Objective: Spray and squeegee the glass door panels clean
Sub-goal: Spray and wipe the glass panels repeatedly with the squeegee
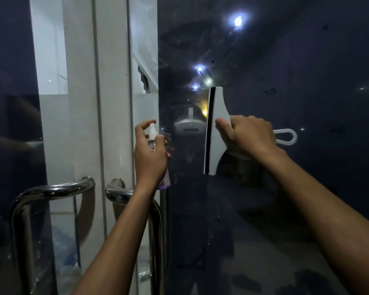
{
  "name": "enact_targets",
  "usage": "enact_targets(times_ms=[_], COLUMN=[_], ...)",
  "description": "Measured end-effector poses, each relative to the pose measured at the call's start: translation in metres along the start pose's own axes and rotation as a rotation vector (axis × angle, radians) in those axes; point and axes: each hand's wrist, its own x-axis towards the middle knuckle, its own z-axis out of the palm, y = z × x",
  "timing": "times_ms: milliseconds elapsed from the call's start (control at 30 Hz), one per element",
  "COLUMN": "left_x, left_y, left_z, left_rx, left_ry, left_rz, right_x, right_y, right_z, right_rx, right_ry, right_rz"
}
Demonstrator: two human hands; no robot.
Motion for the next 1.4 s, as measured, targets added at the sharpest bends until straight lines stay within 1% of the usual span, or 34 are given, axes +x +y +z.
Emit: enact_targets(times_ms=[67,133,200,267,333,433,500,567,667,734,800,867,934,1000,1100,1167,1267,1400], left_x=[-0.001,-0.002,-0.003,-0.003,-0.002,0.001,0.000,-0.003,-0.011,-0.016,-0.020,-0.024,-0.032,-0.042,-0.058,-0.068,-0.085,-0.116], left_y=[0.000,0.000,0.000,-0.001,-0.004,-0.004,0.001,0.006,0.005,0.002,-0.002,-0.006,-0.008,-0.008,-0.007,-0.006,-0.010,-0.023], left_z=[0.002,0.002,0.005,0.008,0.011,0.019,0.026,0.035,0.045,0.048,0.046,0.041,0.038,0.036,0.032,0.027,0.023,0.019], left_rx=[0.005,-0.002,0.003,0.034,0.073,0.129,0.137,0.136,0.124,0.111,0.105,0.104,0.103,0.074,0.024,0.003,-0.001,0.047], left_ry=[-0.026,-0.045,-0.065,-0.094,-0.133,-0.167,-0.178,-0.182,-0.185,-0.192,-0.170,-0.131,-0.108,-0.109,-0.124,-0.126,-0.130,-0.100], left_rz=[-0.002,0.001,0.006,0.015,0.040,0.074,0.077,0.082,0.078,0.061,0.045,0.034,0.019,0.000,-0.023,-0.031,-0.062,-0.084], right_x=[0.006,0.012,0.013,0.006,-0.006,-0.033,-0.056,-0.079,-0.100,-0.093,-0.082,-0.078,-0.096,-0.137,-0.216,-0.246,-0.238,-0.217], right_y=[-0.018,-0.036,-0.034,-0.013,0.019,0.071,0.093,0.098,0.077,0.060,0.044,0.020,-0.007,-0.032,-0.055,-0.064,-0.069,-0.068], right_z=[-0.001,-0.003,-0.003,-0.004,-0.006,-0.011,-0.005,0.013,0.040,0.044,0.044,0.053,0.076,0.101,0.128,0.138,0.138,0.135], right_rx=[-0.004,-0.011,-0.025,-0.028,-0.030,0.017,0.103,0.221,0.485,0.706,0.911,1.056,1.134,1.194,1.169,1.182,1.230,1.270], right_ry=[0.025,0.013,-0.002,-0.005,-0.024,-0.058,-0.065,-0.048,0.018,0.064,0.072,0.061,0.033,0.020,-0.038,-0.057,-0.035,-0.005], right_rz=[-0.022,-0.049,-0.050,-0.011,0.074,0.273,0.393,0.509,0.638,0.686,0.723,0.756,0.801,0.871,0.998,1.046,1.046,0.984])
